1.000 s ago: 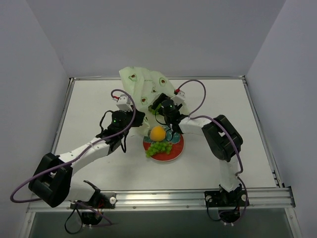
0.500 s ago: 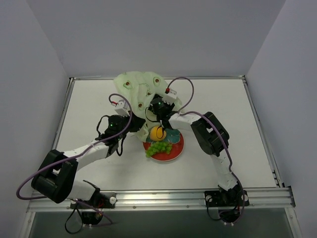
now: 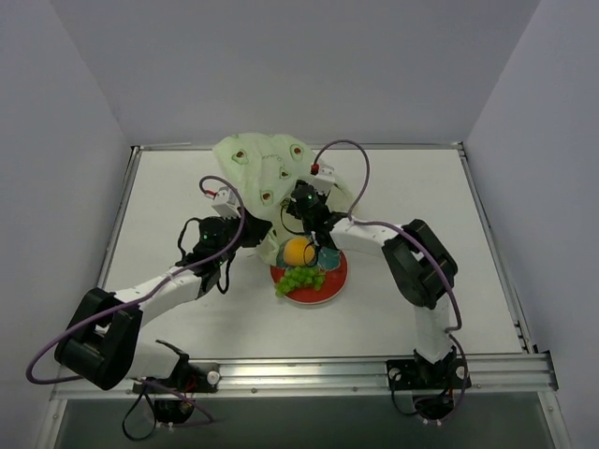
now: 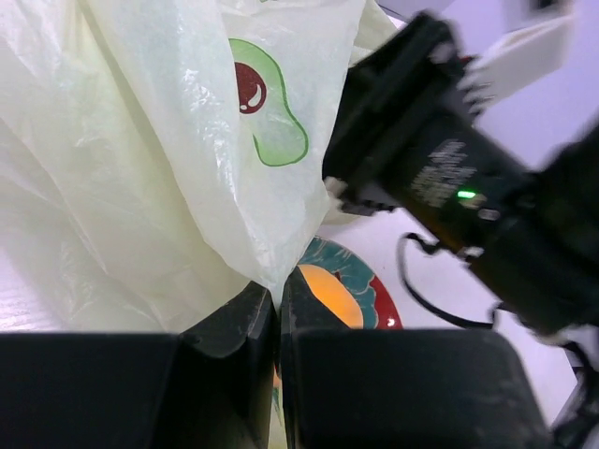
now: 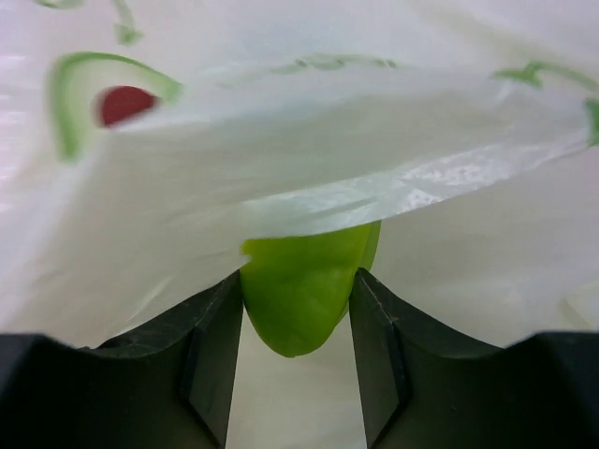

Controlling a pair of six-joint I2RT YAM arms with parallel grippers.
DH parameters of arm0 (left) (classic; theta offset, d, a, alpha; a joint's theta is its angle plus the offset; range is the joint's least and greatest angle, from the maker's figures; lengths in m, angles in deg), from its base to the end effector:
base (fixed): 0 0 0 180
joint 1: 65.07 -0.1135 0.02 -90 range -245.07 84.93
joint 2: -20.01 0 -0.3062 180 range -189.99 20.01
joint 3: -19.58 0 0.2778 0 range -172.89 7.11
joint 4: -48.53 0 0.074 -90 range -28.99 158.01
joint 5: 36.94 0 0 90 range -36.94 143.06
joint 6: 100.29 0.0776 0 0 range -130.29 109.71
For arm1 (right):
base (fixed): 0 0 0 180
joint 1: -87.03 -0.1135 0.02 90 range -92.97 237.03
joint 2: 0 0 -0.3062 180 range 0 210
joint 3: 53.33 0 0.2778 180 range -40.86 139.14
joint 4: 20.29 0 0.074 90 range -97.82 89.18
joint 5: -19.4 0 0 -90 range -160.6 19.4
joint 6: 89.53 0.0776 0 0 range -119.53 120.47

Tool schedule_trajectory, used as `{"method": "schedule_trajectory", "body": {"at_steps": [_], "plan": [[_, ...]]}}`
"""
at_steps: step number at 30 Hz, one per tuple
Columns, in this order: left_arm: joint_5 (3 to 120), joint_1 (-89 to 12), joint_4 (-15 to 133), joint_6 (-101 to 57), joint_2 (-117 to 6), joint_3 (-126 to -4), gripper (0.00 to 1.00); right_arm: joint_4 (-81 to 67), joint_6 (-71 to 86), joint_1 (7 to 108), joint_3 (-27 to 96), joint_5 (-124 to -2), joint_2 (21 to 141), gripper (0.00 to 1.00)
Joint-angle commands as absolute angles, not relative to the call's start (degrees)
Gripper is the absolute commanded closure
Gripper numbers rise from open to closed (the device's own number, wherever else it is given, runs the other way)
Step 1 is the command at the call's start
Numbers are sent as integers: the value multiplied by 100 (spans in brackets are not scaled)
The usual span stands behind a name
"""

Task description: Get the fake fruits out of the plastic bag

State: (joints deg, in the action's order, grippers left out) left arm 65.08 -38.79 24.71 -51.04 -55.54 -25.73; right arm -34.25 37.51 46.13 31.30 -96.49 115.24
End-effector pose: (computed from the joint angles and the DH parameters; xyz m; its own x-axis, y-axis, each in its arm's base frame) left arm 0.2910 -0.1617 0.2533 -0.4798 -0.4751 -0.7376 0.4032 0.6273 -0.6663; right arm 0.4209 0.3197 0.2078 -0.3372 0.4249 -0.8401 -0.0873 0.8744 0.4773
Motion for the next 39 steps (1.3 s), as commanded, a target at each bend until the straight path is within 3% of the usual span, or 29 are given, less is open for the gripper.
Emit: {"method": "schedule_trajectory", "body": {"at_steps": [1,7,19,35,38,39], "plan": [[6607,-3967,2172,-5072,-5505,-2647,98,-3735,3159,4528,2876,-9232,10557,93],[6634,-4029,2102,-5081,-5575,-2621,98,-3313,2851,4528,2463,-8441,9775,93],[6634,-4099,2067,-5037,-5602,-2594,98,-2408,2543,4361,-226,-8098,7006,92],[6669,-4108,2058,-4993,-5549,-2577,98,-3118,2377,4379,-438,-8054,7796,87],[6677,-4099,2067,-4993,-5540,-2576,98,-3242,2341,4370,-465,-8027,7875,74],[6678,-4099,2058,-4993,-5540,-2576,98,-3217,2324,4370,-439,-8062,7875,57]]}}
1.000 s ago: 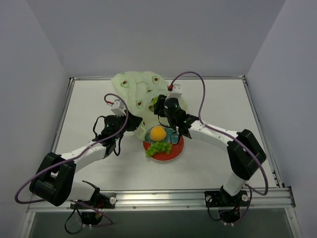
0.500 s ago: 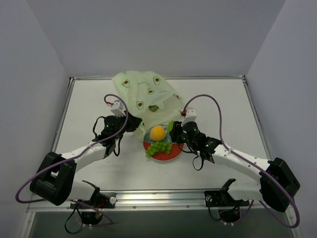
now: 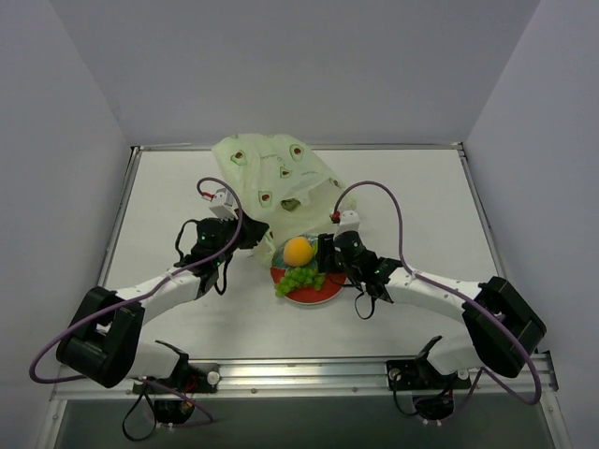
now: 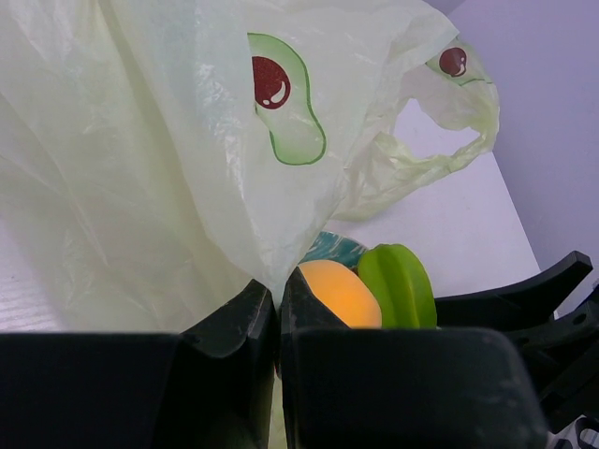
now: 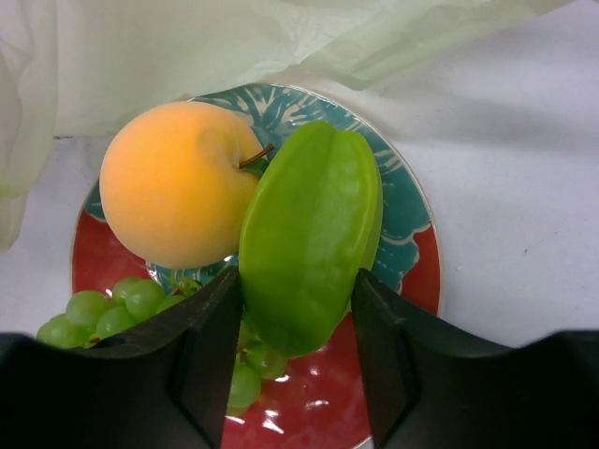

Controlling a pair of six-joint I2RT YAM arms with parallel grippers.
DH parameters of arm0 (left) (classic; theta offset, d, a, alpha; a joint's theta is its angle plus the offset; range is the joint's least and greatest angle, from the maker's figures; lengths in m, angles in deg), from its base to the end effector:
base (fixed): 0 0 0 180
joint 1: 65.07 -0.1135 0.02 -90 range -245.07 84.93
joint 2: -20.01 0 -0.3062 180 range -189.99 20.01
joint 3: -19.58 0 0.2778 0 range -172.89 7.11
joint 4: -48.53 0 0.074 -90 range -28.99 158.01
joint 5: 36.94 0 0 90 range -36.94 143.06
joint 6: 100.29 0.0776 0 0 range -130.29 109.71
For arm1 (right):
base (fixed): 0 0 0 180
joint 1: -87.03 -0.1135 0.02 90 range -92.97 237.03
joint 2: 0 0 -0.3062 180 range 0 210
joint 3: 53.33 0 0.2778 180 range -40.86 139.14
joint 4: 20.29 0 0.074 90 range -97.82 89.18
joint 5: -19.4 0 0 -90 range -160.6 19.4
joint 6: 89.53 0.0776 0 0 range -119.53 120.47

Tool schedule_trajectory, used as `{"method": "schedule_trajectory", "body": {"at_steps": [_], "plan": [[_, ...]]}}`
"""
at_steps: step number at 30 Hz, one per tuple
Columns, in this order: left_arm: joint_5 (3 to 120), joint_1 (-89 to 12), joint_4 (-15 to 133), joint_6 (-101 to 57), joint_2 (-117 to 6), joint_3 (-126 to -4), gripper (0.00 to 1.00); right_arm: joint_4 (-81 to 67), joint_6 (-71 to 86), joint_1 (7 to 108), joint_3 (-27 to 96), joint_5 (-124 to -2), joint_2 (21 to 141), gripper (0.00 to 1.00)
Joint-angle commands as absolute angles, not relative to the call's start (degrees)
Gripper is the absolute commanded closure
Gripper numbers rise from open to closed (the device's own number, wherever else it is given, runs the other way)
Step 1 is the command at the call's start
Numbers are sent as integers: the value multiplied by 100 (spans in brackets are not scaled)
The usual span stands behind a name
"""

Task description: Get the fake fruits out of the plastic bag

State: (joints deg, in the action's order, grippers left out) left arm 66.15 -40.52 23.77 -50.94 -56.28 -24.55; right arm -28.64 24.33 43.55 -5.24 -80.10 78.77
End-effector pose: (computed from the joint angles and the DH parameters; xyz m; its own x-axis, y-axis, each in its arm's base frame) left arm 0.2937 -0.1535 0.2438 -0.4856 -0.4758 -0.7334 0.3857 0.6362 -0.6681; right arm 0.2545 0.2237 0.2149 -0.4818 0.0929 -0.8713 -0.4078 0.8563 0.3168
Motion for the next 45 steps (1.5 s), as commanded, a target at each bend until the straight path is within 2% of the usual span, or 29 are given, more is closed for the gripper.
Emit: {"method": "schedule_trajectory", "body": {"at_steps": [1,2,4,10,13,14,17,20,28,31,34,35,38,42,45], "plan": [[6669,-4099,2058,-4993,-5549,-2576,98,-3164,2298,4370,-421,-8184,7867,49],[6677,-4108,2049,-4993,-5549,-2576,98,-3042,2297,4361,-403,-8237,7832,33],[6678,-4108,2049,-5002,-5549,-2568,98,-2909,2297,4361,-351,-8343,7674,25],[6704,-4108,1996,-5037,-5505,-2559,98,-2513,2367,4318,-158,-8431,7085,25],[6783,-4090,1918,-5090,-5522,-2550,98,-2609,2569,4274,27,-8606,7084,41],[6853,-4099,1839,-5107,-5523,-2541,98,-2749,2631,4247,201,-8668,7154,60],[6967,-4099,1681,-5230,-5514,-2524,98,-3152,2938,4195,579,-9028,7785,79],[7213,-4055,1461,-5379,-5505,-2524,98,-3793,3184,4151,818,-9222,8304,83],[7503,-3967,1065,-5652,-5479,-2480,98,-4798,3502,4150,1932,-9721,10282,82],[7451,-3967,1082,-5670,-5382,-2453,98,-4825,3571,4317,2503,-9890,10933,77],[7355,-3967,1161,-5635,-5285,-2410,97,-5000,3765,4396,2795,-10214,11408,53],[7311,-3967,1170,-5643,-5277,-2401,98,-5009,3826,4414,3014,-10389,11626,40],[7188,-3985,1188,-5679,-5303,-2374,98,-4913,4046,4475,3540,-10654,12101,22],[7012,-3985,1258,-5705,-5312,-2330,98,-4807,4494,4616,4174,-10857,12699,11],[6907,-3985,1258,-5696,-5347,-2295,98,-4746,4732,4713,4840,-10708,13218,9]]}}
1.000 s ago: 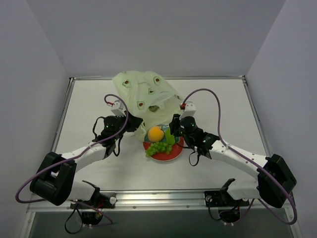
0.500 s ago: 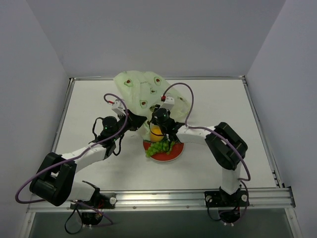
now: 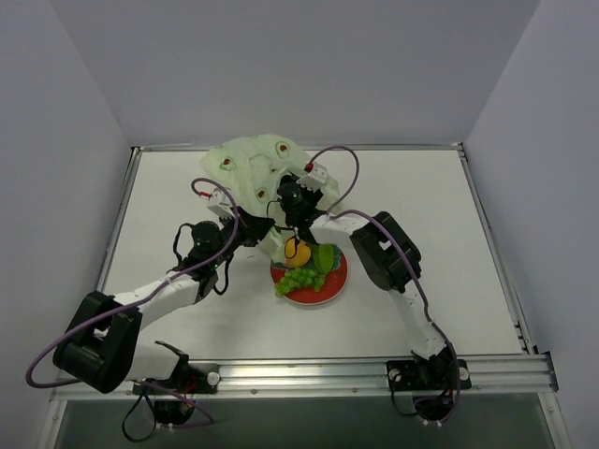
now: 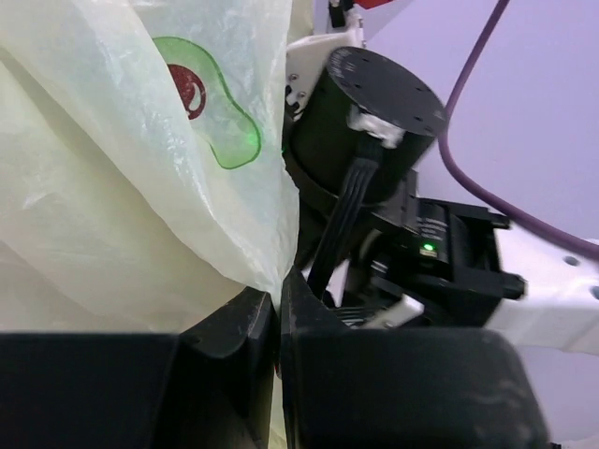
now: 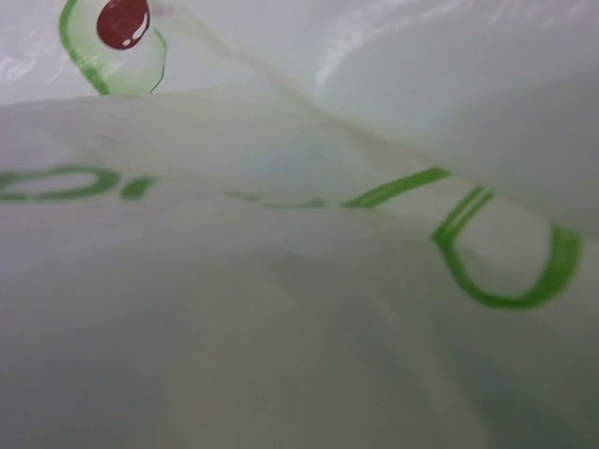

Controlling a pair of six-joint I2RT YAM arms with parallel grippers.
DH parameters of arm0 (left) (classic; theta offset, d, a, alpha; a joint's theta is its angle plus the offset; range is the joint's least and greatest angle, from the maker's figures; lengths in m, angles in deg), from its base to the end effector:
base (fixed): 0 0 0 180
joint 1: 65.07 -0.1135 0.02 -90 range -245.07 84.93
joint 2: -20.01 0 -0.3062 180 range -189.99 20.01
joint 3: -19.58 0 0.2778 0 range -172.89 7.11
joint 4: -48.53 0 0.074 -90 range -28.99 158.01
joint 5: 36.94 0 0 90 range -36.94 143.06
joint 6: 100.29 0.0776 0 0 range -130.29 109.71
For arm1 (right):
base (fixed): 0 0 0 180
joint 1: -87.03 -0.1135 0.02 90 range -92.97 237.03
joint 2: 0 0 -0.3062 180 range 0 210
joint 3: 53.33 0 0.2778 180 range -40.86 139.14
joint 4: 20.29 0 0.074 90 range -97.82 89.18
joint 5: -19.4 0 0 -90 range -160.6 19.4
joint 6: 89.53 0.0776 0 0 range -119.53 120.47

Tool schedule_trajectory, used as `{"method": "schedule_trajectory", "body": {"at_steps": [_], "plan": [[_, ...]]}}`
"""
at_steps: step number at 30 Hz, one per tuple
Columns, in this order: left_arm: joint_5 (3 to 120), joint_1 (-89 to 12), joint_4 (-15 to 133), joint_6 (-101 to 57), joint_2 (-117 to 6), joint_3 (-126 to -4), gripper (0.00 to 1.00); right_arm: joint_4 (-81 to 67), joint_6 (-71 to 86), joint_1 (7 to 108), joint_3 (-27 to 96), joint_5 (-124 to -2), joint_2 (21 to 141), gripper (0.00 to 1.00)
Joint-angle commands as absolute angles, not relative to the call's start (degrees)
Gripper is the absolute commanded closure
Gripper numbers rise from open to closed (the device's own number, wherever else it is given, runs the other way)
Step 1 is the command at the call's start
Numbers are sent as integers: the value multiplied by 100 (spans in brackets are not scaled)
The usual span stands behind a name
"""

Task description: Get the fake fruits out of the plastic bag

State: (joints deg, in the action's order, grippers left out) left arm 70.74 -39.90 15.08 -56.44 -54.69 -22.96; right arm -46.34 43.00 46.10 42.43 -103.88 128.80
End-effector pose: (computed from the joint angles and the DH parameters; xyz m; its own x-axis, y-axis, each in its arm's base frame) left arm 0.2817 -0.1584 0.2643 -0.4763 -0.5354 -0.6975 0.4858 0.5010 -0.7162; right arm 0.4680 0.3495 0.1838 -0.1598 0.6094 -0.7766 -0.0382 0.7823 0.6217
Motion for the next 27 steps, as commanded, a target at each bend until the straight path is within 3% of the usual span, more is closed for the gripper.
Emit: {"method": "schedule_trajectory", "body": {"at_steps": [1,8,10,12,13,15,16,17,21,27], "plan": [[6897,-3994,1249,-5696,-5373,-2286,98,-4511,4775,4713,5053,-10803,13341,7],[7029,-4055,968,-5810,-5777,-2286,98,-3947,4698,4862,6854,-10787,14702,4],[7055,-4108,959,-5819,-5891,-2278,97,-3544,4705,4827,7381,-10874,14923,8],[7064,-4213,924,-5863,-5970,-2260,98,-3602,4732,4862,7393,-10743,15056,23],[7099,-4239,863,-5872,-6006,-2251,98,-3655,4741,4888,7358,-10725,15065,42],[7152,-4283,845,-5881,-6119,-2286,98,-3682,4749,4932,7244,-10595,15047,49],[7161,-4292,810,-5890,-6155,-2286,98,-3821,4715,4950,7156,-10515,15012,61],[7178,-4319,801,-5890,-6181,-2295,98,-4005,4688,4985,6746,-10471,14812,66],[7249,-4380,783,-5890,-6208,-2286,98,-5157,4267,5020,5367,-10190,13959,75],[7222,-4380,880,-5793,-6050,-2295,98,-6230,3756,5029,3309,-9741,12255,80]]}}
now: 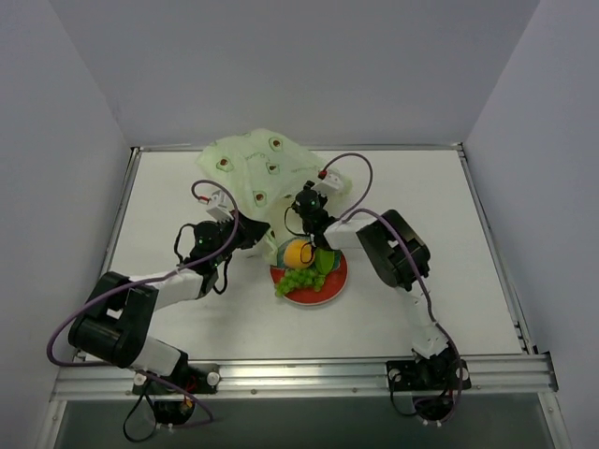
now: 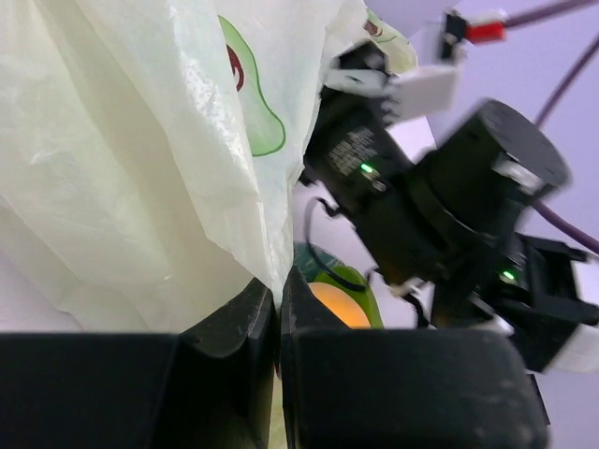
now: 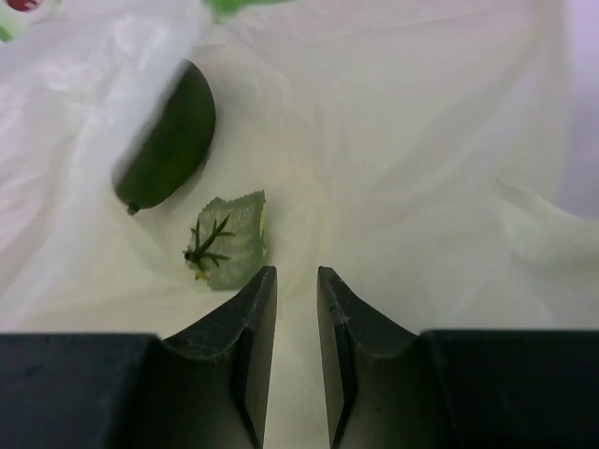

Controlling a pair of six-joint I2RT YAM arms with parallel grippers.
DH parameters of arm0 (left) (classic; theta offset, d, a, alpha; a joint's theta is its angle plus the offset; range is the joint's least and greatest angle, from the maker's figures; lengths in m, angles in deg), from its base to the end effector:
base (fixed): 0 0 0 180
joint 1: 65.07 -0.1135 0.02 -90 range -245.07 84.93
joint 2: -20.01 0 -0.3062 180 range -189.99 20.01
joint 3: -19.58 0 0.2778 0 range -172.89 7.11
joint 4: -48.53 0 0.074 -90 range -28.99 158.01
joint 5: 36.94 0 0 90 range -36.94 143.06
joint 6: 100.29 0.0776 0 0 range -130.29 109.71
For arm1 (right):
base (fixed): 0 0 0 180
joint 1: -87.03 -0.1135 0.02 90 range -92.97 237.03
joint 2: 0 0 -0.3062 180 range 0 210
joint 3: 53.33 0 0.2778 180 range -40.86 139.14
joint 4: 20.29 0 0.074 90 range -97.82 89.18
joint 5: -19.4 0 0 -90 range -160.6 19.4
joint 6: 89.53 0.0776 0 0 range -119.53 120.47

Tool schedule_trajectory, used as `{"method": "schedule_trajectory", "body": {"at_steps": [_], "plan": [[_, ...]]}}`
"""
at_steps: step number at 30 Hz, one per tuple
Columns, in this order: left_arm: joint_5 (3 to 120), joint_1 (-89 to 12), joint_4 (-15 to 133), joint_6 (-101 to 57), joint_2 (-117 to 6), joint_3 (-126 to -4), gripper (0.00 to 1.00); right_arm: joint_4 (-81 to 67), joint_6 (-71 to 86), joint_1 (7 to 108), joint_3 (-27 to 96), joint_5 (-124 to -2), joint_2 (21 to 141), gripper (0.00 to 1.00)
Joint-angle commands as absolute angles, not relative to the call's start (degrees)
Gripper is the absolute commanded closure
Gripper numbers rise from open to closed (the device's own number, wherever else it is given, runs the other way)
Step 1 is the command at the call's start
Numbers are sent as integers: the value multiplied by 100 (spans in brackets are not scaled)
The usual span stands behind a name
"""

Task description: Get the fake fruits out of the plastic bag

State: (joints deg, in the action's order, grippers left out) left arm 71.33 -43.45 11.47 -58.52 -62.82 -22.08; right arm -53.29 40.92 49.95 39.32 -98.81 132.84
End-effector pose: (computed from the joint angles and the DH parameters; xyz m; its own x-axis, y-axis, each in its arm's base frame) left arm 0.3055 -0.1472 0.2238 -0.5221 -0.5549 -0.6477 0.3770 0.5310 -0.7589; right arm 0.4862 0.3214 0.1409 -0.1779 0.5821 -0.7934 -0.0548 0.7991 0.5987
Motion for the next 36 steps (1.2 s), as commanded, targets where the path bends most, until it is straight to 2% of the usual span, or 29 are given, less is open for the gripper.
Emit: {"method": "schedule_trajectory", "body": {"at_steps": [1,4,6,9,10,11,12,13,14,17,18,22,24,28,36], "plan": [[7266,-4380,871,-5793,-6024,-2286,98,-6388,3730,5029,2740,-9602,12044,80],[7354,-4345,959,-5679,-5831,-2365,97,-6434,3563,5047,1981,-9425,11357,80],[7319,-4310,1265,-5486,-5612,-2444,88,-6302,3397,5082,1856,-9346,11067,79],[7240,-4310,1695,-5485,-5277,-2707,47,-6003,3335,5205,1794,-9066,10891,78],[7188,-4310,1906,-5485,-5172,-2821,28,-5941,3317,5266,1785,-8994,10847,76],[7039,-4310,2169,-5459,-4945,-3101,16,-5915,3291,5275,1811,-8942,10837,76],[6951,-4310,2659,-5442,-4829,-3252,7,-5871,3247,5284,1846,-8880,10829,76],[6793,-4310,2917,-5407,-4689,-3392,3,-5757,3194,5302,1882,-8819,10811,75],[6635,-4319,3232,-5311,-4427,-3724,6,-5704,3168,5337,1960,-8731,10776,75],[5766,-4319,4498,-4977,-3978,-4384,6,-5589,3106,5355,2022,-8406,10662,74],[5154,-4319,5032,-4871,-3915,-4561,6,-5546,3106,5363,2023,-8266,10627,73],[4349,-4511,5871,-4484,-4159,-5615,5,-5536,3132,5346,1909,-7975,10390,73],[4601,-4940,6396,-4579,-4729,-6412,5,-5563,3150,5311,1821,-7852,10310,72],[5998,-5775,6637,-5045,-5644,-7206,5,-5449,3071,5275,1750,-7641,10091,71],[7011,-6762,6576,-4862,-7762,-8587,5,-5212,2887,5205,1478,-7359,9642,69]]}}
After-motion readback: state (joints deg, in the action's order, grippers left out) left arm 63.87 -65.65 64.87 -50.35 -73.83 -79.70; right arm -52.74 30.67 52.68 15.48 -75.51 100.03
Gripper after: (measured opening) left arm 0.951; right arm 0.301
